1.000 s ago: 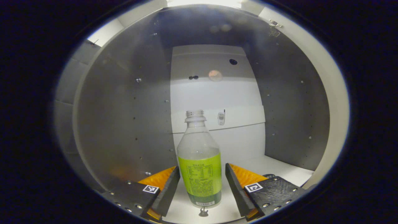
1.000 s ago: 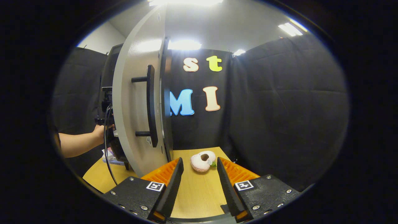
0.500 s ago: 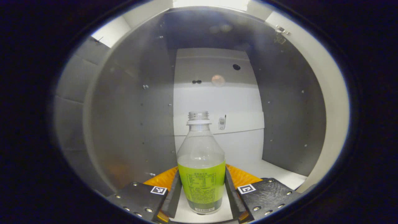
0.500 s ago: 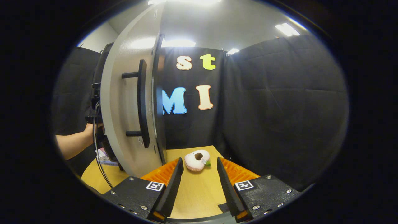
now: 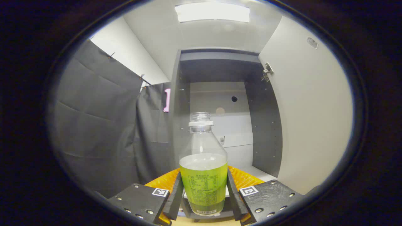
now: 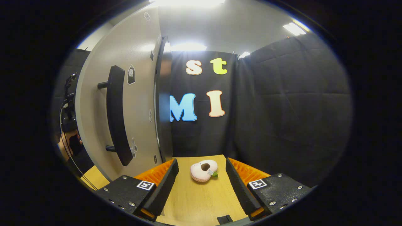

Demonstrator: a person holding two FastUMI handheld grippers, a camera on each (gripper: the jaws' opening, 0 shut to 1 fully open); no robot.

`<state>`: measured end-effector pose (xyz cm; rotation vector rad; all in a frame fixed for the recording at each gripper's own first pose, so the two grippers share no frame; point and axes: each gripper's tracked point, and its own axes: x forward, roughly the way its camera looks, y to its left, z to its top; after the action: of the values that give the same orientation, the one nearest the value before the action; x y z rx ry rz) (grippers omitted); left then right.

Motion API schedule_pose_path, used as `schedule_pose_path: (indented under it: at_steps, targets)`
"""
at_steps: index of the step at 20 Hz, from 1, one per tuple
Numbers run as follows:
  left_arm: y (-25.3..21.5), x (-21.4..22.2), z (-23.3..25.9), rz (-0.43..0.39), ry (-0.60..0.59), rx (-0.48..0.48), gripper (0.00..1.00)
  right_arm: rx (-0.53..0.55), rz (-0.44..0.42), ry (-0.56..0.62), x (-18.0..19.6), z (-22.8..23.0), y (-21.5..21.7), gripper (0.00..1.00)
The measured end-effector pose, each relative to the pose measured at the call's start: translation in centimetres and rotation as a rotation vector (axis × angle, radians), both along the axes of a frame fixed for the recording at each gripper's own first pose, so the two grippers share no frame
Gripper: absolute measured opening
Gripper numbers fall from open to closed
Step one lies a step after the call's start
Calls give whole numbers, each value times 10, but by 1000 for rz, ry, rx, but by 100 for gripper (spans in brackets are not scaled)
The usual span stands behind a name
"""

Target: Open the cabinet door with the right hand, grasp the bottle in the cabinet with the left hand and place it on the coaster, then close the cabinet door with the right hand.

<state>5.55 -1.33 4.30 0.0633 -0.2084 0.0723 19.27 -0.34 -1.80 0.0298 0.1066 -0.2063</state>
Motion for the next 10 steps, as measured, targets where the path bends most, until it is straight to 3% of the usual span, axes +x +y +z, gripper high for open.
schedule_pose_path:
  at_steps: [3, 4, 7, 8, 9, 10]
  targets:
    - [13, -77, -21, 126, -5, 30, 74, 17, 9, -35, 13, -1, -12, 93]
    - [16, -101, -33, 166, 0, 36, 66, 20, 35, -50, 18, -1, -9, 93]
    - [11, -171, -91, 249, 20, 43, 66, -58, 76, -74, 24, -9, -9, 94]
    - [7, -196, -111, 280, 8, 58, 73, -86, 114, -83, 27, -15, -3, 93]
    - [0, -218, -133, 302, -6, 76, 67, -117, 138, -85, 31, -24, -1, 93]
    - [-6, -227, -151, 330, 0, 98, 67, -145, 159, -69, 34, -37, 1, 94]
